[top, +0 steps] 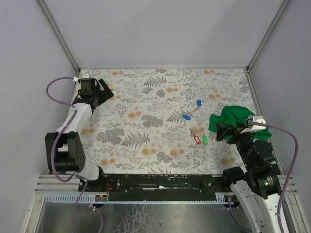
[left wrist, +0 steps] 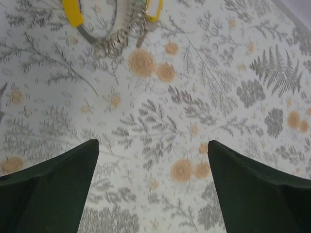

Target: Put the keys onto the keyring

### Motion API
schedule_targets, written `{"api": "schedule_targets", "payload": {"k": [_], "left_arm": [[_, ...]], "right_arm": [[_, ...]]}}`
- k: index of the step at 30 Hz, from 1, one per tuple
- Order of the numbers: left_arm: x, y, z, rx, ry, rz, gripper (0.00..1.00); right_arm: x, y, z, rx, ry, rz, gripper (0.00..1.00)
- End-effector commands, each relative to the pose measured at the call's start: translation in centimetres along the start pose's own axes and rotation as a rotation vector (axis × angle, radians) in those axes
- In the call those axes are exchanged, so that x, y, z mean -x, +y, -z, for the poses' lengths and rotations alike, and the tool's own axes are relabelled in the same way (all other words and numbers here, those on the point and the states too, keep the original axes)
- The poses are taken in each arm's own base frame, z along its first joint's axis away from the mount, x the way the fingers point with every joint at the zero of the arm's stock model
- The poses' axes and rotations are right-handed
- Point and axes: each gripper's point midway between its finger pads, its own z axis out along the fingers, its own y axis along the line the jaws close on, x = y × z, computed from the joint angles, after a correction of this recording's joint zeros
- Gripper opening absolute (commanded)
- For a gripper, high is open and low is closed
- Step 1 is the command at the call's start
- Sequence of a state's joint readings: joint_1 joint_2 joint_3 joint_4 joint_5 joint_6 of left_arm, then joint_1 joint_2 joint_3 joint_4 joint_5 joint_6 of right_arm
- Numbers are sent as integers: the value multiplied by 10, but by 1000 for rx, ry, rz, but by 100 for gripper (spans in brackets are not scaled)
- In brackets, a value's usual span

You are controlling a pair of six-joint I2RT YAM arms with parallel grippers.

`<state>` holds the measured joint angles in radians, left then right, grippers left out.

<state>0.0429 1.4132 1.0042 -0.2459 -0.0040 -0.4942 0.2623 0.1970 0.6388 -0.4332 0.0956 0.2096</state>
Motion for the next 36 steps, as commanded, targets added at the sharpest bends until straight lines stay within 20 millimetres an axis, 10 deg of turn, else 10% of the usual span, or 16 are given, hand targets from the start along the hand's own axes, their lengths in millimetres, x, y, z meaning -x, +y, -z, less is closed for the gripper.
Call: {"api": "schedule_targets", "payload": {"k": [1,15,31,36], "left_arm": [[45,-6,-40,-18,-45,16,92],[27,71,-168,253,157,-132,69],[0,90,-191,266,265,-185,60],[-20,85,-187,225,330,-163,44]], "right_arm": [[9,12,1,65,-46,-1,99],[5,11,-1,67,-41,19,99],[4,11,-3,71,-47,26,99],[6,10,-2,68,-59,26,99]]}}
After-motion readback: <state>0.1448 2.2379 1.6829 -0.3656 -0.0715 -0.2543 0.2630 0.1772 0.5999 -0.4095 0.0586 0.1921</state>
